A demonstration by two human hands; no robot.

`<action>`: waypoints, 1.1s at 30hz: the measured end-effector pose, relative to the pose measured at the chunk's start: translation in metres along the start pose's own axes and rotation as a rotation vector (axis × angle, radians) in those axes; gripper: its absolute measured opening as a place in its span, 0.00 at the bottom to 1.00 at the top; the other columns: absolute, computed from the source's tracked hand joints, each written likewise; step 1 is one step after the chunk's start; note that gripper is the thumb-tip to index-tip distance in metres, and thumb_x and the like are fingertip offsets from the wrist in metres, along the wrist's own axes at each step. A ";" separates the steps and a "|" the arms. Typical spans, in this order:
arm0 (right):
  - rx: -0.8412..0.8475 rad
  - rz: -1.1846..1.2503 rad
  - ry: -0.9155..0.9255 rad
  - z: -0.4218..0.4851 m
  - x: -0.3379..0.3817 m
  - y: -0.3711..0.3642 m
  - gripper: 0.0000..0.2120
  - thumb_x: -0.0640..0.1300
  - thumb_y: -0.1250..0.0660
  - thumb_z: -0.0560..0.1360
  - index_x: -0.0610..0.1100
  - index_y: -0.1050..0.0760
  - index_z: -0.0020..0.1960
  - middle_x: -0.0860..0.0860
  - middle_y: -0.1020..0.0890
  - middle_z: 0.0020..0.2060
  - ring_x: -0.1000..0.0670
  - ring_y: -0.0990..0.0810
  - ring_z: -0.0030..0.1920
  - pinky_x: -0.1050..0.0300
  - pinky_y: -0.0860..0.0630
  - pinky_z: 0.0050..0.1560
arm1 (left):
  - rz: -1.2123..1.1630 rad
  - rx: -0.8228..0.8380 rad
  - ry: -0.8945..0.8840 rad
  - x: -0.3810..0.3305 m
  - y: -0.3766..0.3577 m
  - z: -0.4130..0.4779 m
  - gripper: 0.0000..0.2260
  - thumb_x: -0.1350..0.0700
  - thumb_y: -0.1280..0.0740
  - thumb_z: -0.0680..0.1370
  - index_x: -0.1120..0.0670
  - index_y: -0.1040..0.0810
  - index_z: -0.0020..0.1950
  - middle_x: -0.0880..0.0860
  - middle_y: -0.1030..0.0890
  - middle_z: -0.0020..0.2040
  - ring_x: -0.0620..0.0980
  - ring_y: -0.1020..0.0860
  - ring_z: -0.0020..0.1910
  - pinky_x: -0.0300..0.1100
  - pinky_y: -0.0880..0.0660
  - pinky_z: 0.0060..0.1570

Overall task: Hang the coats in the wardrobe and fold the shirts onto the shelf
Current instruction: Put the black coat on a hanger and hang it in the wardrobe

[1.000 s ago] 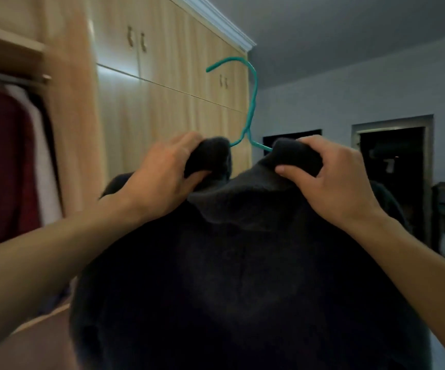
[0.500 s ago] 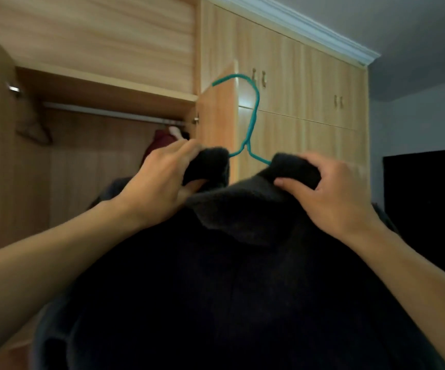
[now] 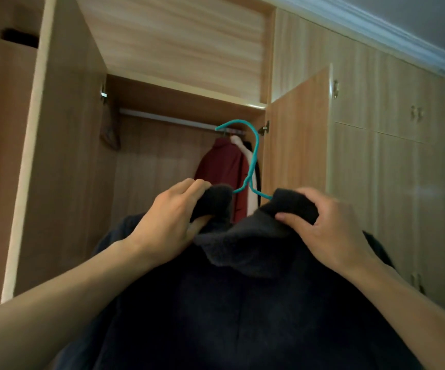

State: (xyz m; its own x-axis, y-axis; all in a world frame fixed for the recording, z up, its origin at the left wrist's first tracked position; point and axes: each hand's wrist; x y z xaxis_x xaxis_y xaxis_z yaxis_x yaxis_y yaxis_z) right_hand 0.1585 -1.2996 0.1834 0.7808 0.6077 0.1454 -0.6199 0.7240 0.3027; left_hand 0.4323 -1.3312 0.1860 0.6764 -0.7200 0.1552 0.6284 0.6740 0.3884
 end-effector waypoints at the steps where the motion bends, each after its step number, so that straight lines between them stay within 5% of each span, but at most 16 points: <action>1: 0.007 0.008 0.000 0.003 0.001 -0.012 0.14 0.54 0.25 0.69 0.54 0.21 0.52 0.64 0.20 0.38 0.68 0.22 0.41 0.78 0.32 0.39 | 0.003 0.004 0.003 0.012 -0.001 -0.003 0.19 0.58 0.26 0.73 0.56 0.25 0.62 0.52 0.23 0.52 0.54 0.23 0.48 0.49 0.25 0.48; 16: -0.062 0.103 -0.051 0.054 -0.092 -0.186 0.16 0.53 0.24 0.69 0.50 0.20 0.55 0.62 0.19 0.41 0.64 0.20 0.41 0.76 0.29 0.41 | 0.108 0.003 0.018 0.162 -0.104 0.015 0.20 0.58 0.27 0.73 0.54 0.27 0.63 0.51 0.26 0.53 0.55 0.24 0.50 0.53 0.25 0.50; 28: -0.148 0.134 0.010 0.164 -0.194 -0.293 0.18 0.59 0.28 0.68 0.53 0.21 0.55 0.59 0.18 0.42 0.58 0.20 0.37 0.53 0.19 0.44 | 0.233 -0.061 0.000 0.276 -0.194 0.091 0.19 0.54 0.32 0.72 0.55 0.26 0.63 0.50 0.27 0.51 0.53 0.25 0.48 0.49 0.27 0.48; 33: -0.174 0.080 0.021 0.209 -0.217 -0.331 0.18 0.57 0.26 0.69 0.52 0.21 0.56 0.58 0.19 0.40 0.57 0.22 0.35 0.56 0.21 0.44 | 0.262 -0.127 -0.019 0.330 -0.226 0.115 0.19 0.59 0.27 0.74 0.55 0.27 0.63 0.48 0.29 0.50 0.51 0.26 0.47 0.47 0.29 0.47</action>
State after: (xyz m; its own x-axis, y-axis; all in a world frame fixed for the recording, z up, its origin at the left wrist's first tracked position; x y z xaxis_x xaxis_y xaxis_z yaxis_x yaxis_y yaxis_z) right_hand 0.2107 -1.7389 0.2486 0.7278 0.6710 0.1418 -0.6856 0.7174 0.1237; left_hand 0.4692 -1.7404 0.2543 0.8152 -0.5210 0.2530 0.4771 0.8517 0.2166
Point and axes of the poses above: each hand's wrist, its own z-axis towards the middle knuckle, its own y-axis out of the back of the hand, x = y × z
